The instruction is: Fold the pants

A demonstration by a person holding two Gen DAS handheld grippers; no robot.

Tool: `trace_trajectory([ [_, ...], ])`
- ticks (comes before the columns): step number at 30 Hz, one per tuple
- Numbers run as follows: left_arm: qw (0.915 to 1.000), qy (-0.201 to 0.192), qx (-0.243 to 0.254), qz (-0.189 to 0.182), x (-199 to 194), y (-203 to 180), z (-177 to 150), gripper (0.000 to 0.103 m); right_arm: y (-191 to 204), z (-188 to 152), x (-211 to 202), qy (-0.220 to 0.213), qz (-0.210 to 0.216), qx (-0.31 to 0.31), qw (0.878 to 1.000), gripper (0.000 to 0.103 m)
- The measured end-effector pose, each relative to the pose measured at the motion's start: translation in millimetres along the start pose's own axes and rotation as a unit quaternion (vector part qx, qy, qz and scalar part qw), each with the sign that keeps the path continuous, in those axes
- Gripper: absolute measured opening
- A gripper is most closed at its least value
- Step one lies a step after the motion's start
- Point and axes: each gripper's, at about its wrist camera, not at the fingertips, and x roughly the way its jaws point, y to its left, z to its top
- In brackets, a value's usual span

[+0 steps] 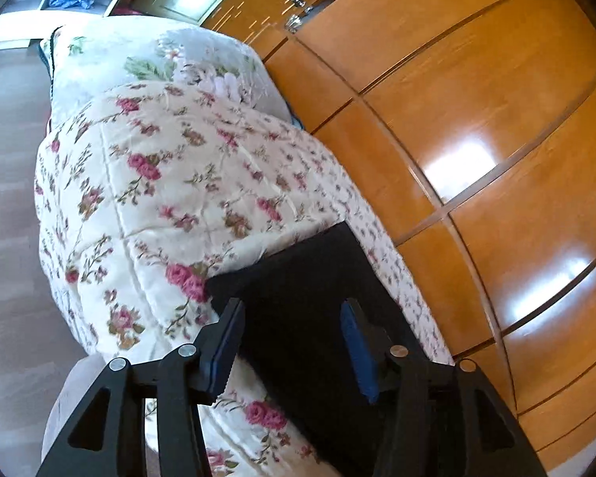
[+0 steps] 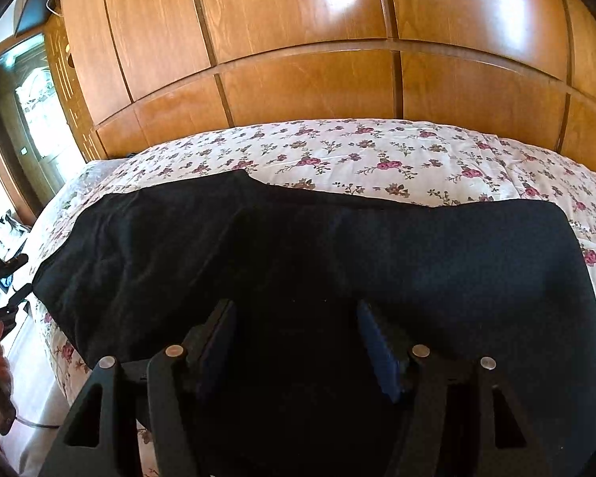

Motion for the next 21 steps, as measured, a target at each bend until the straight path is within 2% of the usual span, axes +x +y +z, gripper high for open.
trace_trajectory([
  [7,0.9996,0.018,0.02,-0.004,11,0,-1,0.055,1,0,0,-0.002,-0.002,0.005,1.0,0.065],
  [10,0.999,-0.002,-0.022,0.04,-3,6,-4,0.056,1,0,0,-0.002,-0.001,0.006,1.0,0.065],
  [11,0.9983,-0.007,-0.039,0.042,-6,9,-6,0.056,1,-1,0,-0.002,0.0,0.007,1.0,0.065],
  [12,0.9983,-0.001,-0.046,0.036,-6,10,-9,0.057,0,-1,0,-0.002,0.0,0.007,1.0,0.065],
  [15,0.9987,0.044,-0.014,0.022,11,3,-14,0.058,0,-1,1,-0.003,-0.001,0.008,1.0,0.065],
  [18,0.9993,0.037,-0.003,0.002,16,0,-13,0.058,0,-1,0,-0.003,-0.001,0.008,1.0,0.065],
  [21,0.9985,0.045,-0.025,-0.018,25,8,-7,0.058,-1,-1,0,-0.004,0.002,0.01,1.0,0.065],
])
